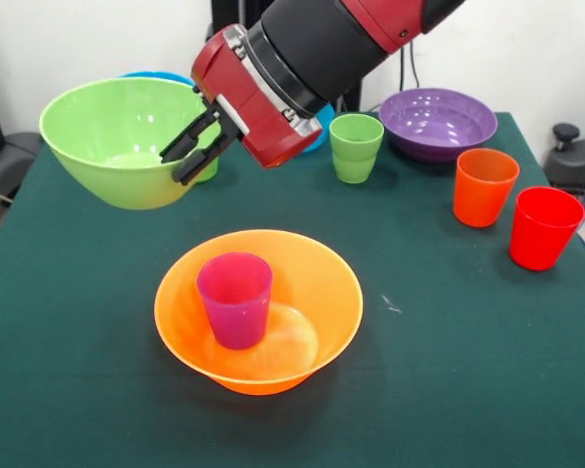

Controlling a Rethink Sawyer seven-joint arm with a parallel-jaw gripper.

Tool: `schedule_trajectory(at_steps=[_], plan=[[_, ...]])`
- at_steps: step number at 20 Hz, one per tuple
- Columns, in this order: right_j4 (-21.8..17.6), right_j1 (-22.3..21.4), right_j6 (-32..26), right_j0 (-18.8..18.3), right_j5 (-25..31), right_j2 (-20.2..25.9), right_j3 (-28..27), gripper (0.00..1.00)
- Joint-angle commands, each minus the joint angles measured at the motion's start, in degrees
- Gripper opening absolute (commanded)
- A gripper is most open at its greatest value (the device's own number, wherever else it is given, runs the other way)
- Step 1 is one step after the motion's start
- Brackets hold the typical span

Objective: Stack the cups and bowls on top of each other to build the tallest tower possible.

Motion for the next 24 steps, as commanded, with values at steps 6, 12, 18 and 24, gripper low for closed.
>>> schedule_trajectory(at_steps=[6,12,18,24], plan=[[4.6,4.0,12.8,-1.0,-5.6,7.1,-3.3,0.00],[6.6,6.4,13.9,-1.0,-9.2,6.9,-3.4,0.00],[8.3,7.9,15.0,-0.4,-11.6,6.5,-2.6,0.00],[9.4,8.2,14.4,-0.1,-13.1,7.1,-1.4,0.00]])
